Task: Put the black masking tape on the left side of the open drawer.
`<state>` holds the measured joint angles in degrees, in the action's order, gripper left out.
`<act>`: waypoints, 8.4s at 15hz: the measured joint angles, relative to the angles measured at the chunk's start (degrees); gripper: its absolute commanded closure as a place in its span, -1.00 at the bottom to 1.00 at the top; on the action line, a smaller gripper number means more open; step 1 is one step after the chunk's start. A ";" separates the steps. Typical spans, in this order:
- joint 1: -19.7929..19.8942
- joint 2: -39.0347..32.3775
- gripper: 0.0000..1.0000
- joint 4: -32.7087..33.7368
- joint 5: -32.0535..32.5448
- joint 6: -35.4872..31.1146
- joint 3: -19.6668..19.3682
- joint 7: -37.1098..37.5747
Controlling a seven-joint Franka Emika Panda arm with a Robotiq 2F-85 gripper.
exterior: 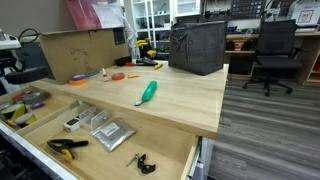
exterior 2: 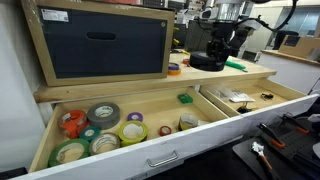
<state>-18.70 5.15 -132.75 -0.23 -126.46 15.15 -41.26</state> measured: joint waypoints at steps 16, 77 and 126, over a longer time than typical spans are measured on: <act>-1.30 -10.22 0.60 2.22 1.89 -0.52 4.41 1.43; -6.38 -43.65 -1.00 25.28 21.78 -11.47 -1.74 26.16; -10.09 -45.05 0.32 23.51 25.65 -22.04 -5.29 40.94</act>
<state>-28.79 -39.90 -109.24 25.42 -148.50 9.86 -0.32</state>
